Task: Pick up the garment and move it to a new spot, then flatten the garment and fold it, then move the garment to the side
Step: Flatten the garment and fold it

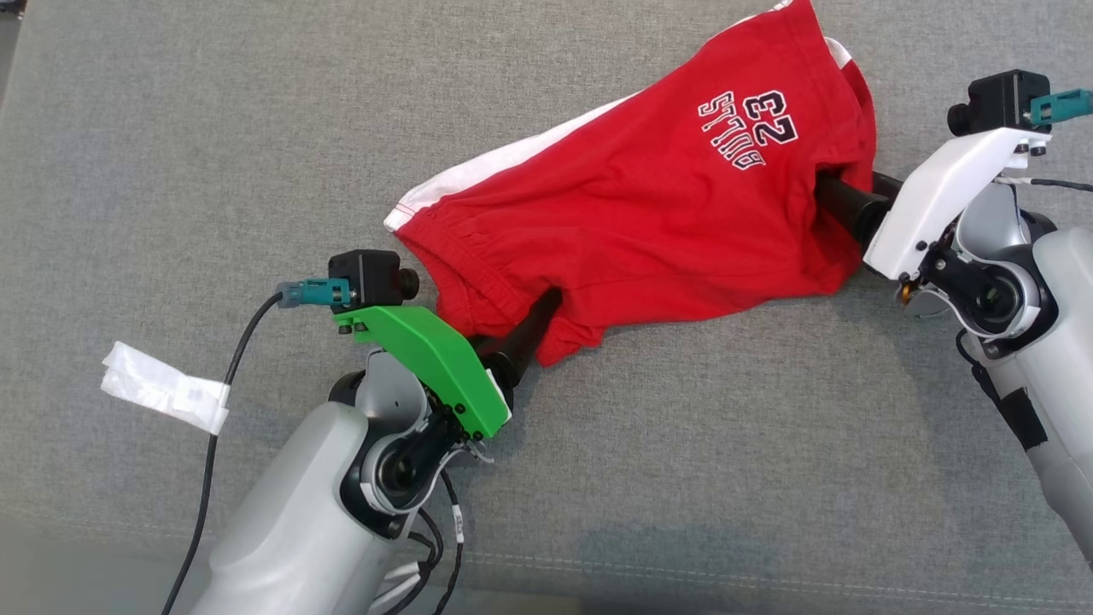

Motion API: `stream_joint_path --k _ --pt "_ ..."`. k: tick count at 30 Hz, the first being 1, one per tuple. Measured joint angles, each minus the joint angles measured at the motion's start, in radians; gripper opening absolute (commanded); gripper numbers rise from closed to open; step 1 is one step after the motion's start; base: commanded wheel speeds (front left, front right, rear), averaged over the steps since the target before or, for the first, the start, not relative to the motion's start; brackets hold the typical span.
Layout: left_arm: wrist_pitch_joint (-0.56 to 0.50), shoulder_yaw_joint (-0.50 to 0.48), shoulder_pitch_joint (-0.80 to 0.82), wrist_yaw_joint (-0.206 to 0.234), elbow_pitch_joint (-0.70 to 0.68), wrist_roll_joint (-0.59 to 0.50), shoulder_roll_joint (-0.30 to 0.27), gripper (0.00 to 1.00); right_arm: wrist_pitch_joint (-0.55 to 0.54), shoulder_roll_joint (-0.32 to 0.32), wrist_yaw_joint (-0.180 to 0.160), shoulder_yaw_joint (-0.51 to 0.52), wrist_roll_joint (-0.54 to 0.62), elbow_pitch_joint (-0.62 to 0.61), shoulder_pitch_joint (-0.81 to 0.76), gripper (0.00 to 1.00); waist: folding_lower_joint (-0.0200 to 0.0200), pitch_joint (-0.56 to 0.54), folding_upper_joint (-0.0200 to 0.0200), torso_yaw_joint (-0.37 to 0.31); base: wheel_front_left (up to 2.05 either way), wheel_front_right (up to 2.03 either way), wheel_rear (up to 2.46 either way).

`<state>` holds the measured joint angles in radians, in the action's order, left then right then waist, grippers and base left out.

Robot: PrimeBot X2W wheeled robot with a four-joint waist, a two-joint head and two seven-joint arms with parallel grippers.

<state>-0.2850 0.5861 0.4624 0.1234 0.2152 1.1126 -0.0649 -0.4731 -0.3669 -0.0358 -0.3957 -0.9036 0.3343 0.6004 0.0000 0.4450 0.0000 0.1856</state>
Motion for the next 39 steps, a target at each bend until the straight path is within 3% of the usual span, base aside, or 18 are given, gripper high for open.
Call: stream_joint_path --k 16,17,18,19,20,21,31,39 --pt "0.003 0.002 0.020 0.000 0.026 -0.017 -0.001 1.00 -0.062 -0.019 0.000 -0.014 -0.003 0.019 0.015 1.00 0.0000 0.000 0.0000 -0.024 0.00 0.00 0.00" --pt "0.003 0.004 0.022 -0.001 0.028 -0.017 -0.001 1.00 -0.074 -0.018 0.004 -0.017 -0.006 0.020 0.018 0.88 0.0000 0.001 0.0000 -0.023 0.00 0.00 0.00" --pt "0.003 0.006 0.023 -0.002 0.029 -0.017 -0.001 1.00 -0.086 -0.015 0.010 -0.020 -0.013 0.020 0.022 0.88 0.0000 0.001 0.0000 -0.023 0.00 0.00 0.00" --pt "0.001 0.008 0.025 -0.002 0.030 -0.017 -0.001 0.65 -0.096 -0.014 0.011 -0.021 -0.020 0.021 0.024 0.35 0.0000 0.001 0.0000 -0.022 0.00 0.00 0.00" --pt "0.000 0.009 0.028 -0.007 0.030 -0.017 -0.001 0.36 -0.102 -0.012 0.014 -0.021 -0.029 0.022 0.025 0.00 0.0000 0.001 0.0000 -0.020 0.00 0.00 0.00" --pt "-0.002 0.010 0.030 -0.009 0.033 -0.017 -0.001 0.00 -0.112 -0.010 0.019 -0.021 -0.037 0.024 0.025 0.00 0.0000 0.001 0.0000 -0.019 0.00 0.00 0.00" --pt "-0.022 0.002 0.029 -0.020 0.040 -0.010 -0.025 0.00 -0.139 0.000 0.037 0.012 -0.104 0.030 -0.002 0.00 0.0000 -0.015 0.0000 -0.016 0.00 0.00 0.00" --pt "-0.076 -0.002 -0.012 -0.072 -0.007 0.032 -0.081 0.00 -0.101 0.003 0.062 0.082 -0.185 -0.011 -0.107 0.00 0.0000 -0.039 0.0000 -0.041 0.00 0.00 0.00"
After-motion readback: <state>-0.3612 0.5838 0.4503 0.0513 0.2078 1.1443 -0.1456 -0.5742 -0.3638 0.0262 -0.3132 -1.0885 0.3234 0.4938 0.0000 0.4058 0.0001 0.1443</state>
